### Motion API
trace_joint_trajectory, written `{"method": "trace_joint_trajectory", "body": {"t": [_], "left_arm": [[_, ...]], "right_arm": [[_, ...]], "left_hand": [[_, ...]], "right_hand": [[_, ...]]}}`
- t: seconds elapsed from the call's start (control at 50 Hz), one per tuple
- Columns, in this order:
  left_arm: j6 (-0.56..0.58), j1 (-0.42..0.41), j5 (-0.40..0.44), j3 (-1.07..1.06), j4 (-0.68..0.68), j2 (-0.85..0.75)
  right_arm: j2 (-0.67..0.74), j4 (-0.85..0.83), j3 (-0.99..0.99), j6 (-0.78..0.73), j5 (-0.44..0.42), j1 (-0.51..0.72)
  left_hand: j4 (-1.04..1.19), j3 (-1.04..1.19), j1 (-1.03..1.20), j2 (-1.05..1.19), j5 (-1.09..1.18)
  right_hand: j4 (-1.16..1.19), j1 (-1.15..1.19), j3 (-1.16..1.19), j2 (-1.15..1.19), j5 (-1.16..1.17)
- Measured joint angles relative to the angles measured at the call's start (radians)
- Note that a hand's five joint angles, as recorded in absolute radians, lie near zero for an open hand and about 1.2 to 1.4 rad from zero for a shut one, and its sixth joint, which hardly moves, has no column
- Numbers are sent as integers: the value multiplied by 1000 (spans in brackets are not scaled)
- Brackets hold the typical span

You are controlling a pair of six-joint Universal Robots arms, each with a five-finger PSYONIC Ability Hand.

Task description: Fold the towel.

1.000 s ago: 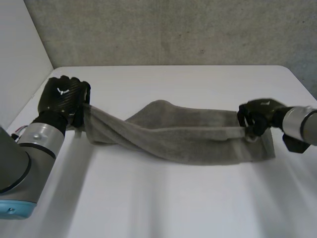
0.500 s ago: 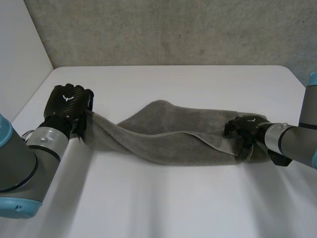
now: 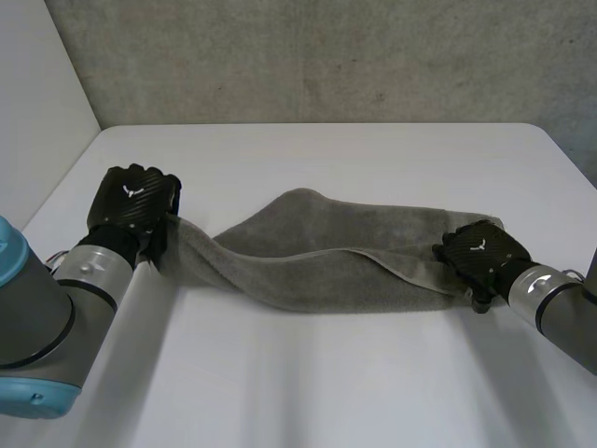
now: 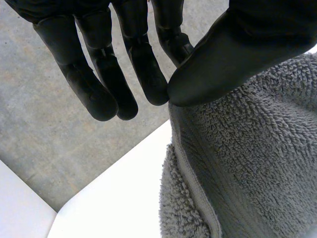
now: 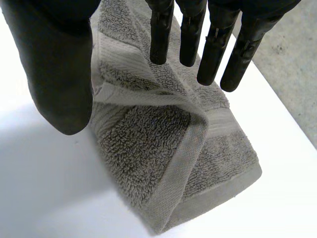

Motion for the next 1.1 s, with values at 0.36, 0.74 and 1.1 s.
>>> {"method": "trace_joint_trajectory", "body": {"t": [0.36, 0.74, 1.1], "left_arm": [[-2, -1, 0, 0, 3, -12], [-1, 0, 0, -1, 3, -16], [0, 3, -11, 288, -17, -25]], "right_arm": [[72, -144, 2, -25, -34, -2], [73, -192, -9, -26, -37, -8], [-120, -245, -353, 393, 22, -7]], "left_hand": [[0, 0, 0, 0, 0], [0, 0, 0, 0, 0], [0, 1, 0, 0, 0]], "right_hand": [[252, 252, 250, 221, 265], [671, 671, 669, 658, 678], [931, 927, 930, 884, 942]]}}
